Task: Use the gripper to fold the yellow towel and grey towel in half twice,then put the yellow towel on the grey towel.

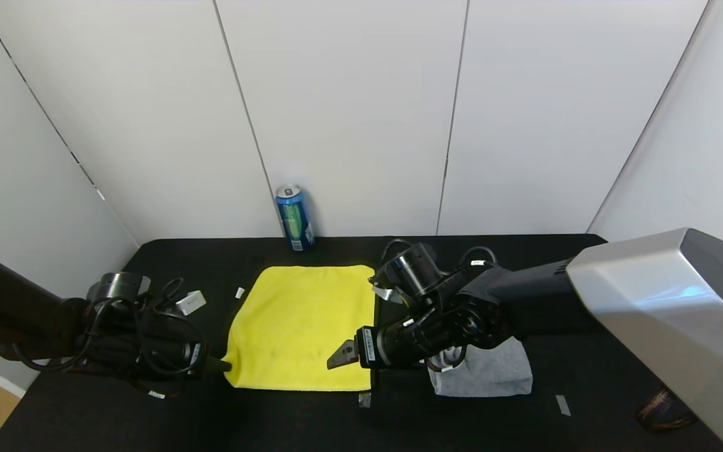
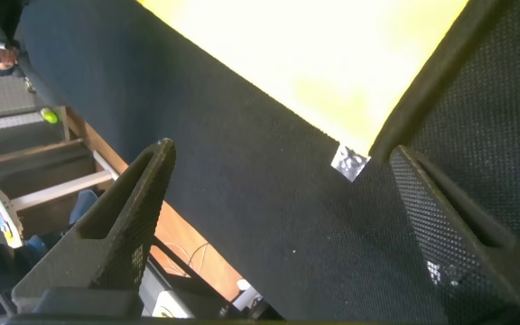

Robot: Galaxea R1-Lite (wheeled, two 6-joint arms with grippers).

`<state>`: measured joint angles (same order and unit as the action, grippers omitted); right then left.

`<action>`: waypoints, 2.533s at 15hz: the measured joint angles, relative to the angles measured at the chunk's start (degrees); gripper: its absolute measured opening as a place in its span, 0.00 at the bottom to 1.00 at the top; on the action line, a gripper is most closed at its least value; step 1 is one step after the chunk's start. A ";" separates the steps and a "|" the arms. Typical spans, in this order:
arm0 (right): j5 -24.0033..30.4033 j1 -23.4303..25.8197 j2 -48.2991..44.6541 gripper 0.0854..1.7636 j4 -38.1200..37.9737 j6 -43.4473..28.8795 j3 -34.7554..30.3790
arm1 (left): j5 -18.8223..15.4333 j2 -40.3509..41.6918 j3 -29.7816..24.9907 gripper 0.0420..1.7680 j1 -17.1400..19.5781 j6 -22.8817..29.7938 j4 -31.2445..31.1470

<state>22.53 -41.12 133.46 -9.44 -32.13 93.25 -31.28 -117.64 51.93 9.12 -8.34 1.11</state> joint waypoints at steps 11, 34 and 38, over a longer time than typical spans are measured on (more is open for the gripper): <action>-0.23 -1.84 1.13 0.97 0.30 0.17 0.11 | 0.00 0.05 -0.48 0.04 -0.05 0.00 0.66; -5.24 -1.52 3.69 0.97 0.30 0.23 0.49 | 0.00 0.63 -1.13 0.04 0.00 0.00 0.80; -5.24 -1.29 3.67 0.97 0.35 0.23 0.30 | 0.00 0.72 -1.13 0.04 0.00 0.00 0.80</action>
<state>17.29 -42.41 137.13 -9.08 -31.90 93.55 -31.28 -116.92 50.80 9.12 -8.34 1.91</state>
